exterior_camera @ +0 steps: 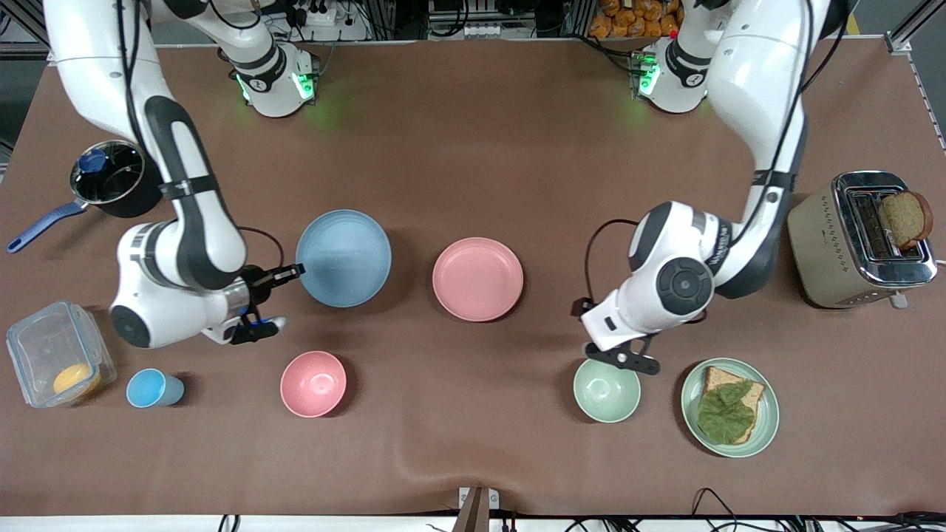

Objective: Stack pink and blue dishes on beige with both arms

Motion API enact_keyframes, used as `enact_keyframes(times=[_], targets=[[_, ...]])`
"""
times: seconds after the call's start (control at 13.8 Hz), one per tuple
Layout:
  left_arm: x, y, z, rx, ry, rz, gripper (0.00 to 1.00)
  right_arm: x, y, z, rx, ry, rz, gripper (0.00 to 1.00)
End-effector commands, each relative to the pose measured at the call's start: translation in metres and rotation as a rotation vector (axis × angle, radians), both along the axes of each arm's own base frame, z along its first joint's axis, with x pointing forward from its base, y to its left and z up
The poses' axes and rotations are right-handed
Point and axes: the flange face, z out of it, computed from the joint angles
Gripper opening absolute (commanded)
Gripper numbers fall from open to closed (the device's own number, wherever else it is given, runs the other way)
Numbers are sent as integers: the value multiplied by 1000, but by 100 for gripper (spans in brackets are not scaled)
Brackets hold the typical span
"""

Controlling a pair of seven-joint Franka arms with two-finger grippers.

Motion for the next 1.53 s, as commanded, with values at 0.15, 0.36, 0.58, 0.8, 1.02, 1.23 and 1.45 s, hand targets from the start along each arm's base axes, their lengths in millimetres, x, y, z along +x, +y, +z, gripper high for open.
enact_keyframes(times=[0.15,0.36,0.58,0.8,1.02,1.23,1.45], targets=[[25,106,49,10,-59,97,100,0,60,7,7,-77,52,0],[18,114,91,12,-86,109,100,-4,101,-1,24,-135,72,0],[4,127,133,28,-73,124,100,-5,139,-6,62,-198,65,0],[-17,140,187,34,-74,140,100,-5,165,-12,94,-247,45,0],[-37,147,226,16,-70,155,100,-8,189,-18,131,-284,15,0],[-45,180,241,-97,-22,225,100,-9,204,-25,140,-318,6,0],[-47,184,246,-91,-29,217,100,-14,221,-33,150,-333,4,0]])
